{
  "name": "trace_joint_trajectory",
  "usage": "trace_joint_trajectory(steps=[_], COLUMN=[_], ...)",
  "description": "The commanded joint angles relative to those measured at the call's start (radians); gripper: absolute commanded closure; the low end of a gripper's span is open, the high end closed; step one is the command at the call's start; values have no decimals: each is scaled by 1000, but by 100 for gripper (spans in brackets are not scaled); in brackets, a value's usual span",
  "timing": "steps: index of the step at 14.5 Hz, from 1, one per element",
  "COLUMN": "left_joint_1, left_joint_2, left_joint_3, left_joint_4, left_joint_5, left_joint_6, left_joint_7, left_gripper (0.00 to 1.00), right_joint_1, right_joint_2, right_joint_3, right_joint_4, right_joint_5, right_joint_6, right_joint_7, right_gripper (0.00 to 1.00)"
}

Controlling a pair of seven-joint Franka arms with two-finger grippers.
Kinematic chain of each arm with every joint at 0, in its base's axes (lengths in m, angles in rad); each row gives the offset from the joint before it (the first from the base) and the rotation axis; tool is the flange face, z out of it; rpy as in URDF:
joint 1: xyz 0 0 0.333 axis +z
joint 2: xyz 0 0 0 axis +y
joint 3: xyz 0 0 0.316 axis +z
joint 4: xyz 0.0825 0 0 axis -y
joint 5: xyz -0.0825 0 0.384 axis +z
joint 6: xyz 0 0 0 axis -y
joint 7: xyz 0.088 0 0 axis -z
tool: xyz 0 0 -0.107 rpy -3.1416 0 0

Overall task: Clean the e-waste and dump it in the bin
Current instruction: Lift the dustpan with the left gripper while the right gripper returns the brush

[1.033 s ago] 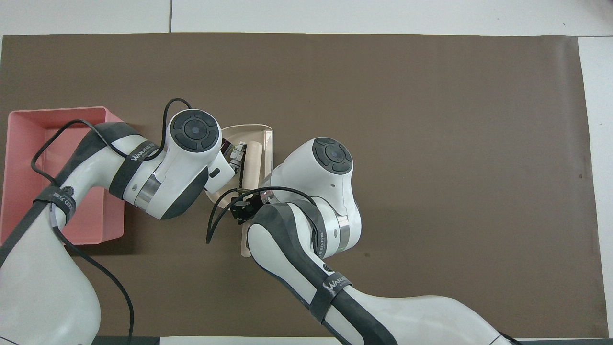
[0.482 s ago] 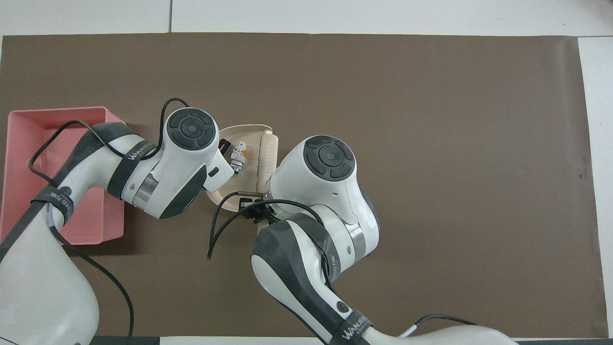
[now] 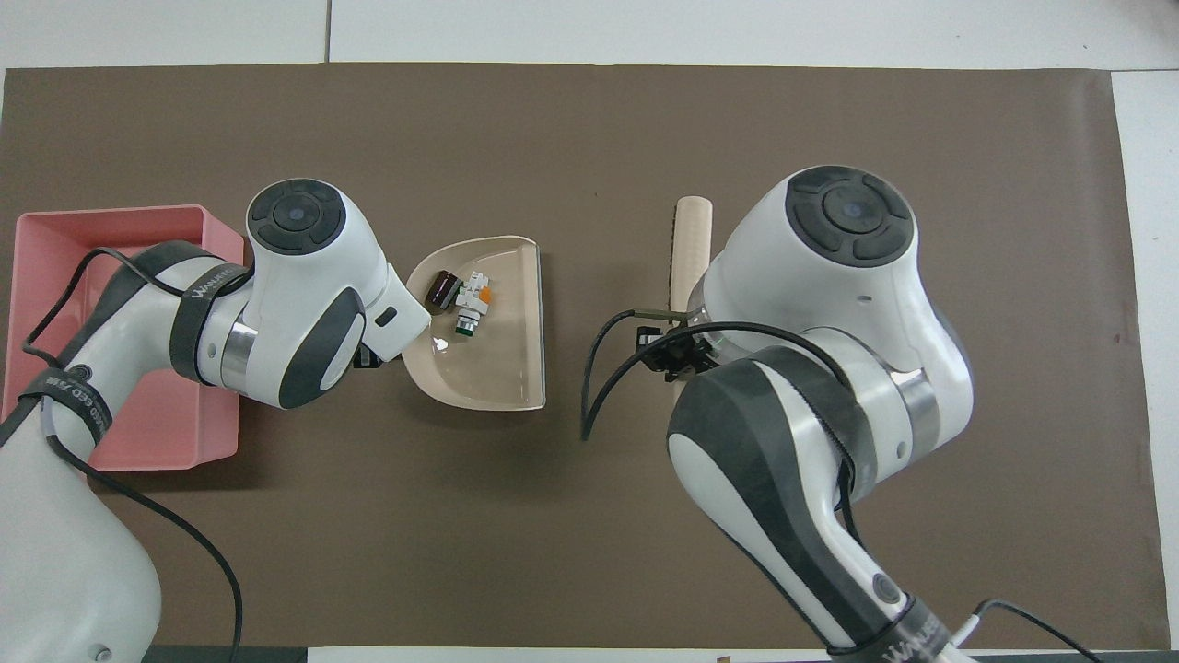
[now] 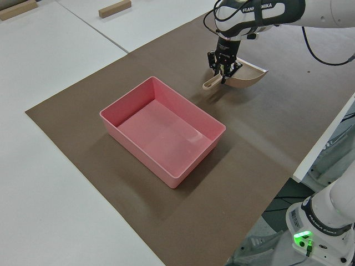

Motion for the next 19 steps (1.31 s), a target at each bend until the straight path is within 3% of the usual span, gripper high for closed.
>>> trace_joint_trajectory(steps=[1,5,7,10,13,16,19], left_joint_1=[45,176,260,378,501,601,619], left_joint_2=[-80,-63,-64,-45,-6,15,18], left_joint_3=[2,6,6,6,8,15,69], left_joint_4=[15,141,188,273,360,386,389], left_joint_5=[-102,-259,-273,-291,-292,-272,-122], left_joint_6=[-33,-172,-228,-307,-354,-351,-332], left_joint_7=[89,294,344,460,595,677,688], left_gripper=[100,100,100,100,100,100,100], right_joint_1=[-129,-318,-396,-565,-660,-686,-693], right_joint_2=[-21,-30,-62,-110,-134,-139,-156], right_joint_3=[13,15,15,15,15,15,15], right_joint_4=[-26,-31,-107,-265,-380,-445,-491], right_joint_5=[-56,-126,-192,-194,-194,-194,-194], right_joint_6=[-23,-129,-128,50,180,230,264], right_joint_7=[-82,-335,-468,-671,-738,-748,-750], right_gripper=[100,100,100,100,100,100,100])
